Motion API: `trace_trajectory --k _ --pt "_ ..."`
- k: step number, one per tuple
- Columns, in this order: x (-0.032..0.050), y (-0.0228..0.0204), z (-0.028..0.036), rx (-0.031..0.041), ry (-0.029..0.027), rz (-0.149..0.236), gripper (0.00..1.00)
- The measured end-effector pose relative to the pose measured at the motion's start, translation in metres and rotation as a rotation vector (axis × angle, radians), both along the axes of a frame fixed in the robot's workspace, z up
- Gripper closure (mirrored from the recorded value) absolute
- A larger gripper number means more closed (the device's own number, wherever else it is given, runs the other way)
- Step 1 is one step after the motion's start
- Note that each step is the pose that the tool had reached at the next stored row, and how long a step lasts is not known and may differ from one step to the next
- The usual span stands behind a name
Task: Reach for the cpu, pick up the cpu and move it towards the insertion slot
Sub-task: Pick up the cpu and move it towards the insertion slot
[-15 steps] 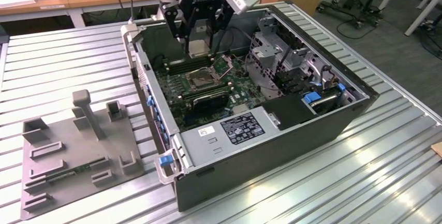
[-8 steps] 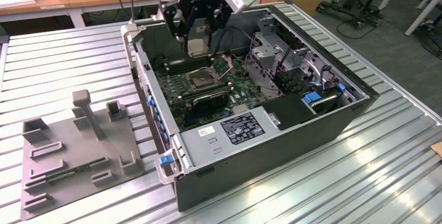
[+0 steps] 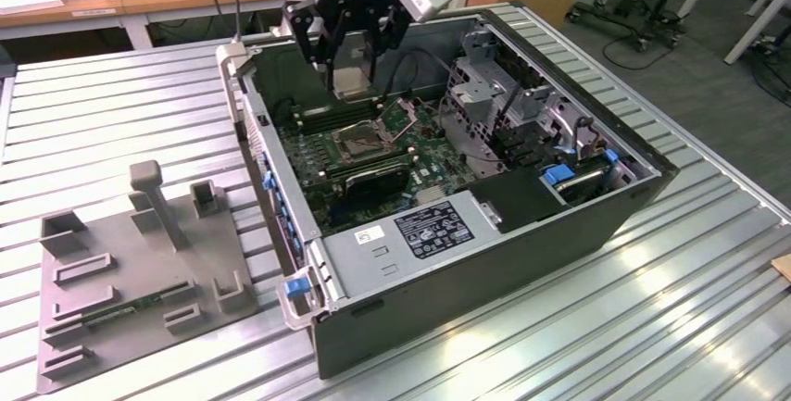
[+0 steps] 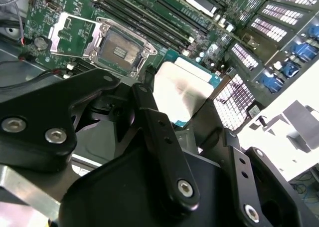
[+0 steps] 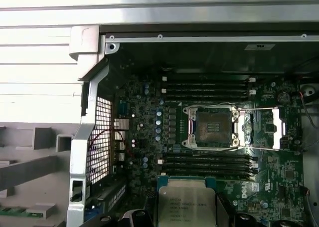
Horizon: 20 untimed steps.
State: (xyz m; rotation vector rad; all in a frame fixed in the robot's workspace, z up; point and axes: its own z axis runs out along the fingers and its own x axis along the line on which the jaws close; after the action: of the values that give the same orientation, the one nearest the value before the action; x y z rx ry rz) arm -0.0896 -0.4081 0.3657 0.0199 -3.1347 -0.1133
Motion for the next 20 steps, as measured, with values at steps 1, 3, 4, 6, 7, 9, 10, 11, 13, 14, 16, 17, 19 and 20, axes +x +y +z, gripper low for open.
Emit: trace_trajectory --k 1,3,4,6,7,9,10,11,13,14,16,17,19,20 --pt "0.0004 0.0009 -0.0007 0.0002 -0.0001 0.0 0.46" --pt "0.002 0.0025 -0.0024 0.0002 0.0001 0.0 0.46" --pt "0.0031 0.0033 -0.0033 0.0001 0.0001 0.0 0.46" --pt "0.0053 0.0051 -0.005 0.0001 0.0001 0.0 0.46" --pt "0.0062 0.0063 -0.0058 0.0001 0.0001 0.0 0.46" --pt "0.0078 0.0094 -0.0076 0.0002 0.0 0.0 0.46" --pt "0.0086 0.0108 -0.0084 0.0002 -0.0001 0.0 0.46" --pt "0.0094 0.0123 -0.0094 0.0002 0.0 0.0 0.46" --pt "0.0108 0.0149 -0.0112 0.0001 0.0001 0.0 0.46" --pt "0.0115 0.0161 -0.012 0.0002 0.0 0.0 0.46" --pt "0.0118 0.0175 -0.0128 0.0006 -0.0001 0.0 0.46" --pt "0.0118 0.0175 -0.0128 0.0006 0.0 0.0 0.46" --pt "0.0118 0.0176 -0.0128 0.0006 0.0 0.0 0.46" --pt "0.0118 0.0176 -0.0128 0.0006 0.0 0.0 0.46"
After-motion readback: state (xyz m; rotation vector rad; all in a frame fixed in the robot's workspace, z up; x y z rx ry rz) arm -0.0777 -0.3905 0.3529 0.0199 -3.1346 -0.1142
